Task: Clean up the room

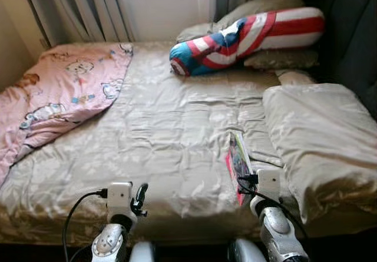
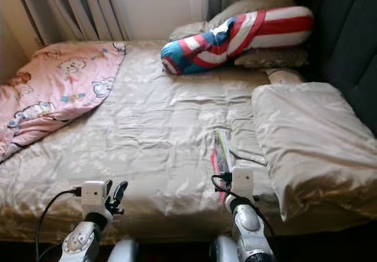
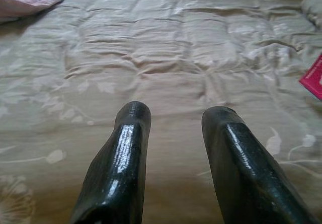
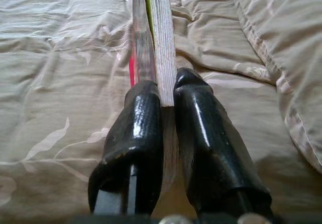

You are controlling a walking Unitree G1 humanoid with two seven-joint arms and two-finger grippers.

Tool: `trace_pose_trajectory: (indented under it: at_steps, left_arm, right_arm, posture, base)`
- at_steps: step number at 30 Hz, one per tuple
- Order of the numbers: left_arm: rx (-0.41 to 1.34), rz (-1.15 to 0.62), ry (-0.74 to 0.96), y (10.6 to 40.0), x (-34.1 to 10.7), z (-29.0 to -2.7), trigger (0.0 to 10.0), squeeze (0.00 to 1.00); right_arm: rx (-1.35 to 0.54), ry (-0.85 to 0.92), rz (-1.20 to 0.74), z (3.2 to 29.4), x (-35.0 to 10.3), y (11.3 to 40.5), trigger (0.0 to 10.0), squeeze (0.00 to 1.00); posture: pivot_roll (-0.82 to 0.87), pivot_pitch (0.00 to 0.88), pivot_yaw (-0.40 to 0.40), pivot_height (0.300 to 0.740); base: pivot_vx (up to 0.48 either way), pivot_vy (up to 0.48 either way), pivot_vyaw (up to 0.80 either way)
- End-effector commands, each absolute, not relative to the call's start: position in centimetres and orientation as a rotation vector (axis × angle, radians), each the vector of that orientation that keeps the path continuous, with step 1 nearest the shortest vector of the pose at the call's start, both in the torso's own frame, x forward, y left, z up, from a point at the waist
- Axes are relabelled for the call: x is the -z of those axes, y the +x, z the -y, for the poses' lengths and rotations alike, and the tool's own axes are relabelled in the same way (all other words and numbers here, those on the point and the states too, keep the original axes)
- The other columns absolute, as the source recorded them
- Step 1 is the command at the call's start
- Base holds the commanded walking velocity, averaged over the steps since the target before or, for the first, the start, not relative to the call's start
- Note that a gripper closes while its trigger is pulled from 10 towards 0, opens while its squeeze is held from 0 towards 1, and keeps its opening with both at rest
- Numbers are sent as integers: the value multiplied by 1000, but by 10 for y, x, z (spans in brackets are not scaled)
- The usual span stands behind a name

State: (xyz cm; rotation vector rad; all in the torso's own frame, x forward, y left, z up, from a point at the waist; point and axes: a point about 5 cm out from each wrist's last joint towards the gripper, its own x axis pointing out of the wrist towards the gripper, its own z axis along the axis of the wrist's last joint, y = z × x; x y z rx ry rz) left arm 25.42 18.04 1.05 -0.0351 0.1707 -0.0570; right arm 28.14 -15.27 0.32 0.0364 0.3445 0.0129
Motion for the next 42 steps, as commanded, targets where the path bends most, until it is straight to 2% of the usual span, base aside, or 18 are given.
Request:
trace_pose_trajectory:
  at_steps: [1, 12, 28, 37, 42]
  left_arm:
    - [56, -174, -28, 256, -12, -183, 10000, 0]
    - [56, -172, -31, 256, -12, -183, 10000, 0]
    - [51, -167, -28, 256, -13, -184, 10000, 0]
    - [53, -170, -26, 251, -12, -185, 10000, 0]
    - [49, -168, -19, 245, -12, -188, 10000, 0]
  right_arm:
    - [-31, 48, -285, 148, -14, 289, 10000, 0]
    - [-44, 84, -232, 146, -20, 291, 10000, 0]
    - [-149, 172, -173, 134, -33, 300, 10000, 0]
    - [-74, 294, -206, 146, -39, 319, 10000, 0]
    - [-21, 466, -273, 150, -40, 330, 10000, 0]
  posture:
    - [18, 19, -8, 621]
    - [17, 19, -8, 621]
    - [23, 27, -4, 621]
    - [39, 48, 0, 621]
    - [84, 72, 6, 621]
  base:
    - [0, 0, 0]
    - [0, 0, 0]
    - [259, 0, 0]
    - [0, 0, 0]
    - [0, 0, 0]
